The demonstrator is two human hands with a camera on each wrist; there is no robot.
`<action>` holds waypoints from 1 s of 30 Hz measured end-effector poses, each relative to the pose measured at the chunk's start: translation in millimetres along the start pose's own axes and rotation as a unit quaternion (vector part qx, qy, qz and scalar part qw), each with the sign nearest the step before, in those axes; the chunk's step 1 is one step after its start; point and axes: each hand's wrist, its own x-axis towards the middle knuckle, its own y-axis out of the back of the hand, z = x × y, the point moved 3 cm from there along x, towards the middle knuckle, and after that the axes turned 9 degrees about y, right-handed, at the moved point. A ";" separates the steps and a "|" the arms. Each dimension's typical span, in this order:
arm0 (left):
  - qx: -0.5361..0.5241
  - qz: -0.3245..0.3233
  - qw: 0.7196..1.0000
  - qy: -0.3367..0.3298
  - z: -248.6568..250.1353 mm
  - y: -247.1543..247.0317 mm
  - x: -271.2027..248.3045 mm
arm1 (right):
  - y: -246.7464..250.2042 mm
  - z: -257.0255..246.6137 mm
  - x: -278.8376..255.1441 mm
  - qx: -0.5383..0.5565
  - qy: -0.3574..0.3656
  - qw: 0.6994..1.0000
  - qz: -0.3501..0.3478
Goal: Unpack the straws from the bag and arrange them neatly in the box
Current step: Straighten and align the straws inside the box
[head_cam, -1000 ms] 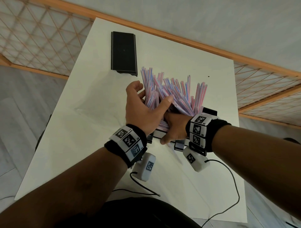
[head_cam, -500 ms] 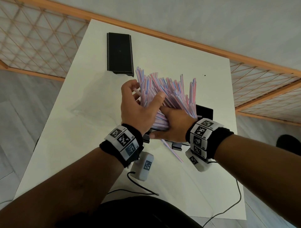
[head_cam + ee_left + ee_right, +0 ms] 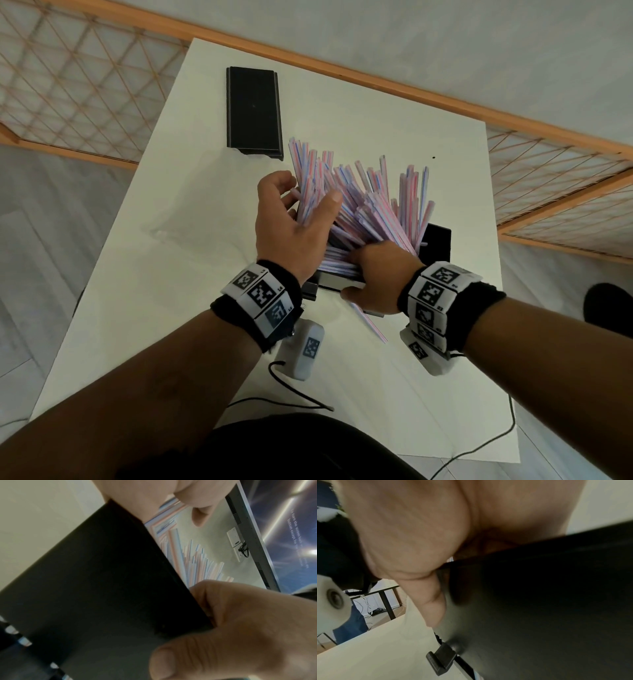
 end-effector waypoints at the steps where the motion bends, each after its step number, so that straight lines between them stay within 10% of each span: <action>1: -0.005 -0.003 1.000 0.000 -0.4 -0.2 -0.3 | -0.6 -0.6 0.3 -0.004 -0.008 1.000 -0.004; 30: 0.001 -0.001 0.997 -0.072 -4.1 -1.5 2.1 | 16.5 -7.6 35.9 0.082 -0.093 0.949 -0.290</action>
